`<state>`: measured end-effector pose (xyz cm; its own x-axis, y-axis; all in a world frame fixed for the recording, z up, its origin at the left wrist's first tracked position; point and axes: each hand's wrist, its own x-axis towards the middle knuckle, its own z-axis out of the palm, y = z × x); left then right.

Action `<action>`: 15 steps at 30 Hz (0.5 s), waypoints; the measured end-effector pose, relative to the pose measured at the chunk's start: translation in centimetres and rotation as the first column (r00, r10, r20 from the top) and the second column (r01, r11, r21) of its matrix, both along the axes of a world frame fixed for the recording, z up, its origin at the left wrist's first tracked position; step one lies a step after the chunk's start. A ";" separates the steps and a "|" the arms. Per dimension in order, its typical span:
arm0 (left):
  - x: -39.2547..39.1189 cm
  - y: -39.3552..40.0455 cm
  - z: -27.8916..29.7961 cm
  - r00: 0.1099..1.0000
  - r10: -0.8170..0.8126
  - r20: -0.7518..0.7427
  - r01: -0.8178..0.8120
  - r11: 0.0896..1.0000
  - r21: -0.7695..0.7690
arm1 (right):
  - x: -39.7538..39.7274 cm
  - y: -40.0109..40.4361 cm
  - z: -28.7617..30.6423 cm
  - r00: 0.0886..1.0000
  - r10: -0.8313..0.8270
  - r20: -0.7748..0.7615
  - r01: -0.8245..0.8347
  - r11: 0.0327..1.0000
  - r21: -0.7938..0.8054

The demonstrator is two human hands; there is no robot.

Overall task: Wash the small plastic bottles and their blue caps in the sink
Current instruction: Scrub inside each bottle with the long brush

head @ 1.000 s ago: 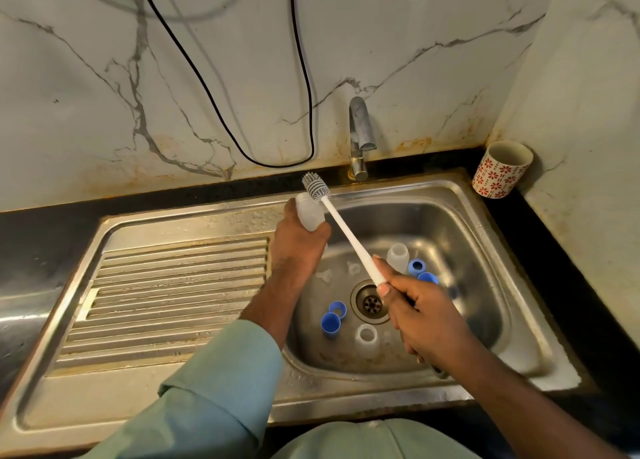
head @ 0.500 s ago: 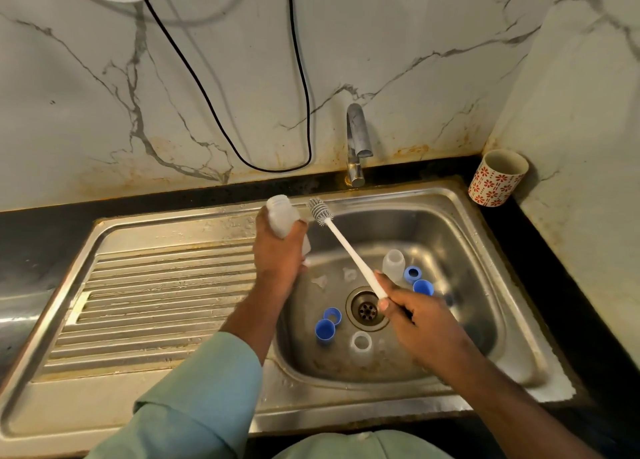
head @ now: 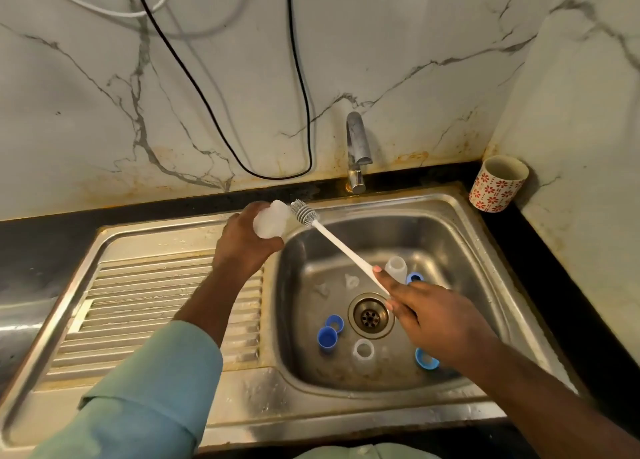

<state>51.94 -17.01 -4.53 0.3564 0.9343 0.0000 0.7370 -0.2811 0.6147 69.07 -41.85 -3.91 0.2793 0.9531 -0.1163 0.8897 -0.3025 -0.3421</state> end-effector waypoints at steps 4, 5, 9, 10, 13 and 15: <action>-0.7 0.1 -0.3 1.000 0.013 -0.019 -0.013 0.999 -0.033 | -0.4 1.0 0.9 0.997 0.056 0.046 -0.054 0.998 -0.027; -0.9 0.0 -0.4 1.000 0.007 -0.027 -0.008 0.999 -0.032 | -0.6 1.5 1.2 0.997 0.061 0.046 -0.060 0.997 -0.039; -1.3 0.0 -0.1 0.992 -0.041 -0.123 0.047 0.998 0.050 | -1.5 2.6 1.5 0.998 0.062 0.011 -0.061 0.996 -0.063; -1.3 0.0 0.0 0.989 -0.048 -0.138 0.059 0.995 0.078 | -1.9 2.7 1.4 0.998 0.055 -0.010 -0.056 0.997 -0.059; -0.9 -0.4 0.3 0.981 -0.062 -0.182 0.091 0.984 0.155 | -2.8 3.1 2.2 0.981 -0.003 -0.196 0.000 1.000 -0.015; -0.3 -0.8 0.1 0.971 -0.092 -0.222 0.136 0.972 0.191 | -2.5 4.0 3.0 0.950 -0.048 -0.308 0.057 0.998 0.019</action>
<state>51.59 -17.82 -4.41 0.4729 0.8756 0.0990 0.7991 -0.4734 0.3706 66.58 -37.90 -0.92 0.2842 0.9421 -0.1781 0.7231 -0.3326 -0.6054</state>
